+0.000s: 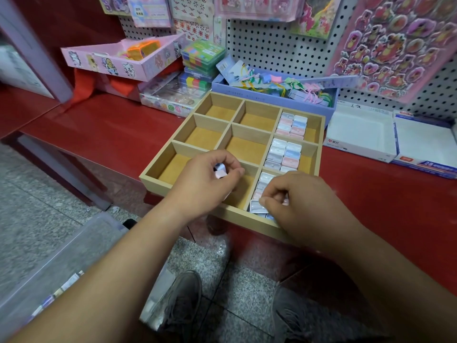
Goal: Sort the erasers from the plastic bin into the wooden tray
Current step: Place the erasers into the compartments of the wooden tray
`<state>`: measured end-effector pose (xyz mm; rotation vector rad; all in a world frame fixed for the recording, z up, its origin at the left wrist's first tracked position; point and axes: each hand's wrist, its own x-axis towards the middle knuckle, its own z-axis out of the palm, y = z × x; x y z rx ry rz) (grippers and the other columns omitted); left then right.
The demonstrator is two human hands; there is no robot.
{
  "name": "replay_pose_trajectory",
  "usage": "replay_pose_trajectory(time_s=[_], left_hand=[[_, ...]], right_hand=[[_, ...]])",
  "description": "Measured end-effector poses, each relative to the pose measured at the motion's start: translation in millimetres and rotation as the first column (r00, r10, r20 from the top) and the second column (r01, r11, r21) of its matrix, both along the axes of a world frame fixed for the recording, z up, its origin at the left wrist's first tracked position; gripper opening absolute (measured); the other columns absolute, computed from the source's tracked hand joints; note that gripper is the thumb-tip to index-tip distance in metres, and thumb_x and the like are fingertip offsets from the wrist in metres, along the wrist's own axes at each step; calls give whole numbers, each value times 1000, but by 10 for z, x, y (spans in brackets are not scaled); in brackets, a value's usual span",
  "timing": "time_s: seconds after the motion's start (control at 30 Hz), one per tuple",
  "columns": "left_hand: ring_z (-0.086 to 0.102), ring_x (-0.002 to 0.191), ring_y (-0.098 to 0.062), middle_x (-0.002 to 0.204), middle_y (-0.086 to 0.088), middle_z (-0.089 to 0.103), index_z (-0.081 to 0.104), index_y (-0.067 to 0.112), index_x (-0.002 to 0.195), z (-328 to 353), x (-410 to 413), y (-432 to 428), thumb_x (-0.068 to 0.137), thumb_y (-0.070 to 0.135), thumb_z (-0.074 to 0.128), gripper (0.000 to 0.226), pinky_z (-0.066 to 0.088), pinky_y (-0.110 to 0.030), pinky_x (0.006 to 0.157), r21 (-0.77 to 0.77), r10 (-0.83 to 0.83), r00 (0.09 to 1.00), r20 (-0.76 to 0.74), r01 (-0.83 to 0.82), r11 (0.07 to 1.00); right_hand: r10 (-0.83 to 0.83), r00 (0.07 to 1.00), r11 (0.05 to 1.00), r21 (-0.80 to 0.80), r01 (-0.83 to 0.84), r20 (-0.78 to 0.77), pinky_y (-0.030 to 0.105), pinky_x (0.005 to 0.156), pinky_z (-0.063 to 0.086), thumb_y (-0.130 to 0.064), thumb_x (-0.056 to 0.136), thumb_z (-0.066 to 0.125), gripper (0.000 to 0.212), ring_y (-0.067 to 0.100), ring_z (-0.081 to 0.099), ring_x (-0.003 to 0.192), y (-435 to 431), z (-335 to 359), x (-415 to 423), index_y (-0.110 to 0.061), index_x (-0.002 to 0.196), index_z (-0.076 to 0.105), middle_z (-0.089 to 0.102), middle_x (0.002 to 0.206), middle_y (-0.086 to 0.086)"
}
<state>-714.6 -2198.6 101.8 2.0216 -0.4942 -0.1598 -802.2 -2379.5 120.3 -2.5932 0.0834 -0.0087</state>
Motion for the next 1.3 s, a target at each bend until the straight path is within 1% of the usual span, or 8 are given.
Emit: replay_pose_trajectory(time_s=[0.33,0.47,0.7,0.9,0.97,1.1,1.2,1.3], left_hand=[[55,70,-2,71,10,65,70,18,80,-19,18,11,94,32,71,20,40,-26,68,-1,-33,999,-9,33,999],[51,64,-3,68,13,61,70,14,83,15,1,-35,94,26,72,16,40,-21,62,-81,-26,998,-49,22,996],[47,62,3,65,18,57,68,11,85,44,-61,-154,96,24,68,18,37,-14,59,-126,-40,994,-101,27,992],[60,57,-18,73,-6,71,67,6,89,49,-59,-116,93,26,73,21,48,-28,58,-176,-20,986,-163,-9,984],[59,59,-14,70,-6,70,69,9,85,53,-56,-104,89,28,77,22,46,-28,59,-140,-25,992,-122,8,990],[52,57,6,60,18,63,70,6,79,72,-81,-115,85,26,80,23,39,-17,61,-128,-37,986,-162,17,992],[53,64,-1,69,11,63,68,8,80,85,-49,-85,83,24,82,22,42,-20,66,-97,-54,984,-170,38,995],[50,65,-5,74,3,60,66,9,86,130,-28,-39,88,20,78,15,43,-15,65,-34,-112,977,-181,107,994]], right_hand=[[-54,999,999,6,54,-6,34,69,54,-42,84,77,24,4,59,66,33,-42,41,-26,71,66,63,63,-13],[-46,991,984,179,24,125,12,58,37,-49,70,86,28,-6,56,70,134,-2,23,-31,76,66,61,66,-23],[-99,933,978,205,28,346,17,65,44,-34,70,89,26,6,58,73,291,-102,33,-28,71,64,62,69,-13],[-42,975,963,269,-19,220,27,69,52,-22,80,82,31,9,58,71,84,-52,30,-34,102,63,55,84,-11],[-2,984,960,277,-49,178,19,71,49,-19,84,78,32,8,60,72,-52,4,7,-38,108,70,56,91,-7],[65,988,962,253,-100,140,12,69,45,-19,84,77,21,7,62,75,-297,53,-58,-38,94,75,62,89,-11],[144,989,949,279,-146,29,31,73,56,-22,89,75,13,7,68,80,-408,63,-107,-35,88,76,73,89,-12],[234,972,941,253,-226,-1,23,83,51,-22,90,74,15,3,65,97,-464,76,-127,-37,88,75,69,101,-19]])
